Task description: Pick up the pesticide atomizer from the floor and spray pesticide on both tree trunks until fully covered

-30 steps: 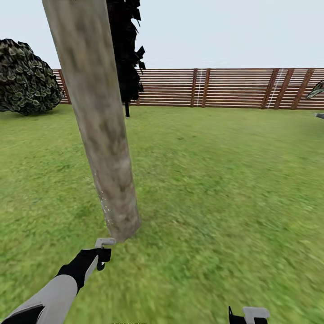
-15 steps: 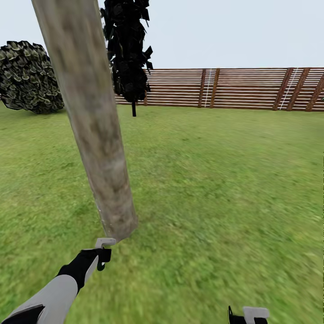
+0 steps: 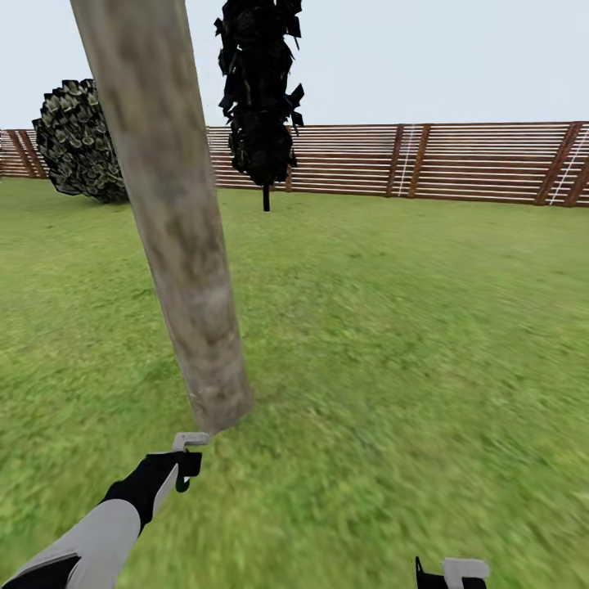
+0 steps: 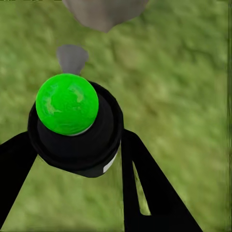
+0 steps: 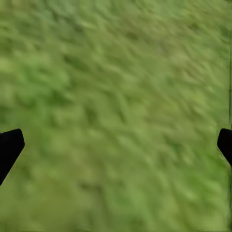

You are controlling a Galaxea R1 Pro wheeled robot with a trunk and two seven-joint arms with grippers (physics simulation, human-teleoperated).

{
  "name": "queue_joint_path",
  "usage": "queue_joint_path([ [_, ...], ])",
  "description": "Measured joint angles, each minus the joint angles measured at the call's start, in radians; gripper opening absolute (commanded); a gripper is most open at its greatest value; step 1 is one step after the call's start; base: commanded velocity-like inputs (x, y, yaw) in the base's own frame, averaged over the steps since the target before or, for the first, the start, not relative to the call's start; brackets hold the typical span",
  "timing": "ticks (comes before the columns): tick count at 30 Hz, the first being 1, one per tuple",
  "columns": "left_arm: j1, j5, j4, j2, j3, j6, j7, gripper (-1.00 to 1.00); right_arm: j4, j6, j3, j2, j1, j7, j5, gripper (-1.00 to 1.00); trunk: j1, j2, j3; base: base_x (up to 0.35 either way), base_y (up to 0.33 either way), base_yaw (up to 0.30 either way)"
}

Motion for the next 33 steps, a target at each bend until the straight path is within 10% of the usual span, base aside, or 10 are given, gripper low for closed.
queue_joint_path([
  [27,0.0,0.0,-0.003,0.001,0.001,-0.001,0.001,-1.0,0.0,0.0,0.0,0.001,0.0,0.0,0.001,1.0,0.0,0.0,0.0,0.11,-0.26,0.109],
  [33,0.003,-0.005,-0.008,0.039,0.059,-0.002,0.01,-1.0,0.0,0.0,0.0,0.0,0.0,0.0,0.001,1.0,0.0,0.0,0.0,0.212,-0.215,0.276],
])
